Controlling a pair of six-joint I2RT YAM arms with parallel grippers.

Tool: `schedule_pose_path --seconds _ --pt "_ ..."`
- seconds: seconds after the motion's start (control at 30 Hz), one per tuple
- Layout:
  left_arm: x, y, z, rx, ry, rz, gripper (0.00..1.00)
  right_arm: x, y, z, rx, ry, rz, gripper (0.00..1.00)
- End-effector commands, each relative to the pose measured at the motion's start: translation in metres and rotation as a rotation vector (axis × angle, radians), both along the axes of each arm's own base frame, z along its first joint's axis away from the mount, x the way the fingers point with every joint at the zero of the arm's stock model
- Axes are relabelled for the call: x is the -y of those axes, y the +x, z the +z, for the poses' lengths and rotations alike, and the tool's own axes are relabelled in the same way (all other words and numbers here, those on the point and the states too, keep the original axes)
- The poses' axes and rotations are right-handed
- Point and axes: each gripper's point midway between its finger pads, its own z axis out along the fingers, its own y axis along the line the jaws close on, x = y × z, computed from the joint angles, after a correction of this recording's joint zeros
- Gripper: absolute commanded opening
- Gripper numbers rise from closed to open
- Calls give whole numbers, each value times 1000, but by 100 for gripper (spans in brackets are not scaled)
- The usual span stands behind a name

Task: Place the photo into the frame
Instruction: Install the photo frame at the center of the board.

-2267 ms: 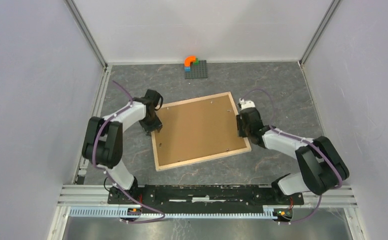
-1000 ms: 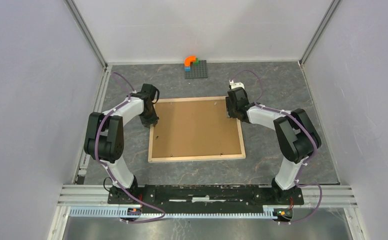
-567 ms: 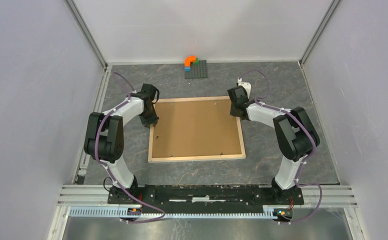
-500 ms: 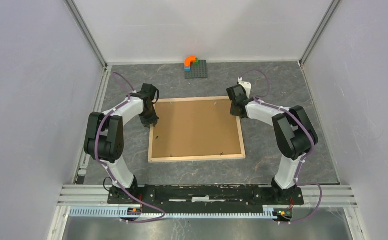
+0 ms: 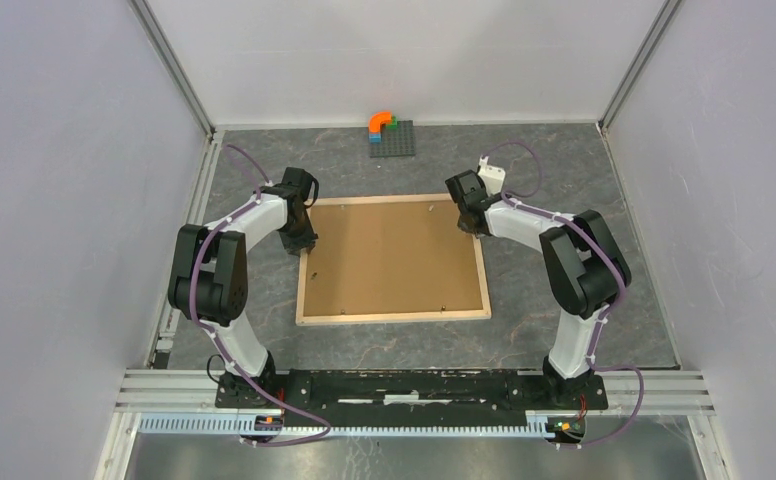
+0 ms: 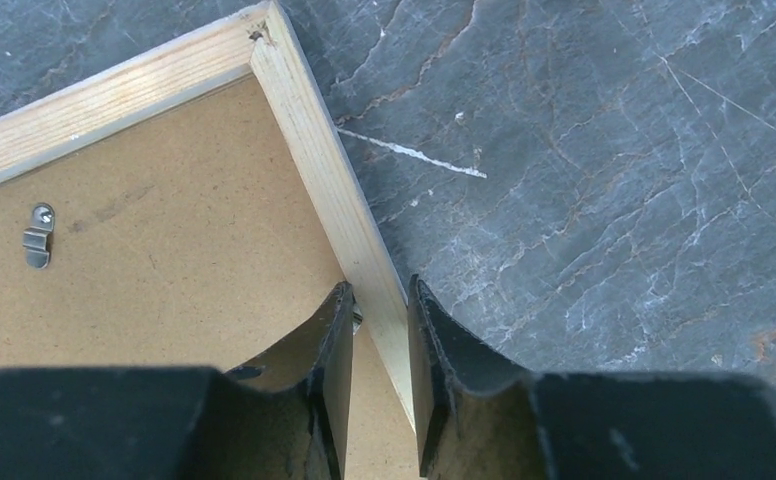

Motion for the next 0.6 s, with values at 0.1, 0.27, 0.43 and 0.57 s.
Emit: schedule_pose_path --seconds 0.1,0.27,0.43,0.57 --pt "28 3 6 9 -121 -29 2 -11 -40 -17 -152 2 32 47" --pt "28 3 6 9 -121 -28 2 -7 -48 -30 -204 -18 19 51" --pt "28 3 7 12 -122 -28 2 -3 -62 -36 -228 -17 4 28" --pt "29 3 6 8 -128 -26 2 -3 -63 -34 -226 -16 0 16"
